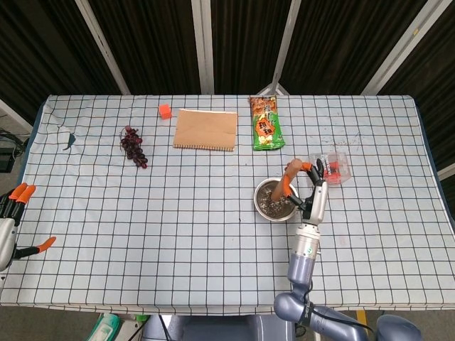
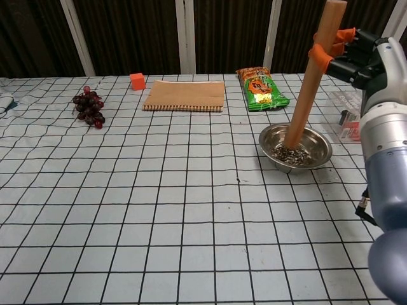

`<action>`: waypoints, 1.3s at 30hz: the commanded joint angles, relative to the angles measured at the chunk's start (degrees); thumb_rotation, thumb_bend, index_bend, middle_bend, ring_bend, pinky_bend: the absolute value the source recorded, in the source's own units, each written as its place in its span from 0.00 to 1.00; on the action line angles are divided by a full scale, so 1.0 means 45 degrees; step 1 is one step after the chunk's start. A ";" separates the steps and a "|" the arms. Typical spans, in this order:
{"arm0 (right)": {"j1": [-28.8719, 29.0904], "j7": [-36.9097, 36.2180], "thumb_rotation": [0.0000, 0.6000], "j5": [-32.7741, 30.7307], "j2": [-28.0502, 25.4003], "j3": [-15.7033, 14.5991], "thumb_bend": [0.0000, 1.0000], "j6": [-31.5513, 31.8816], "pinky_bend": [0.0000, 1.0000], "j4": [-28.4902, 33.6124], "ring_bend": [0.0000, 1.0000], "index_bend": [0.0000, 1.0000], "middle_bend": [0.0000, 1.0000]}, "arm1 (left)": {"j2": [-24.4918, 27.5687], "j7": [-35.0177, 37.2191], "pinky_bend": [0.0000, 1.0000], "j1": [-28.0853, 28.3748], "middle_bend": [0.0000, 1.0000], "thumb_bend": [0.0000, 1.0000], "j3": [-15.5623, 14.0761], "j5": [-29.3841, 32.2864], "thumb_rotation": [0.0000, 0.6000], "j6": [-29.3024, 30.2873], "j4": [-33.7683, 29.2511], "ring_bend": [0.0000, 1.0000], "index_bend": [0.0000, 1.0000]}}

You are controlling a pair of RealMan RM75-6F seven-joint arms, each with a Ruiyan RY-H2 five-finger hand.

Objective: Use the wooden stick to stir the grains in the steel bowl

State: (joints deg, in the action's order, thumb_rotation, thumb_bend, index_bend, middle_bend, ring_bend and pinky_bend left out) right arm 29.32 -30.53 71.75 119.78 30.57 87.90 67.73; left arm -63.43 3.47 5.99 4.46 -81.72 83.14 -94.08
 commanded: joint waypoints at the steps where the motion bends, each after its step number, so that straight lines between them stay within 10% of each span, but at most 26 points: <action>1: -0.0040 -0.0124 1.00 -0.0127 0.0171 -0.0121 0.68 -0.0146 0.00 -0.0315 0.40 0.86 0.72 | 0.0001 0.0012 0.00 0.0002 0.00 0.06 0.0008 0.0031 1.00 -0.0016 -0.0001 0.00 0.00; 19: -0.0161 -0.0620 1.00 0.0095 0.0523 -0.0351 0.68 -0.0066 0.00 -0.0947 0.40 0.87 0.73 | -0.0011 0.0027 0.00 0.0012 0.00 0.06 0.0028 0.0034 1.00 0.0002 -0.0033 0.00 0.00; 32: -0.0190 0.0793 1.00 0.1329 -0.1150 0.0062 0.68 0.0970 0.00 0.2338 0.40 0.87 0.73 | -0.0006 0.0070 0.00 -0.0007 0.00 0.06 0.0009 -0.0019 1.00 0.0047 -0.0023 0.00 0.00; 39: -0.0966 0.2031 1.00 0.2361 -0.3038 -0.0789 0.68 0.1234 0.00 0.4096 0.40 0.87 0.73 | 0.0010 0.0086 0.00 -0.0054 0.00 0.06 -0.0040 -0.0164 1.00 0.0165 0.0021 0.00 0.00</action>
State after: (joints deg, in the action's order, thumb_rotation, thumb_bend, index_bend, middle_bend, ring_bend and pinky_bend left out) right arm 26.74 -23.42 80.52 109.30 28.86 92.93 83.44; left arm -63.37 3.88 5.78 4.30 -82.39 83.82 -94.02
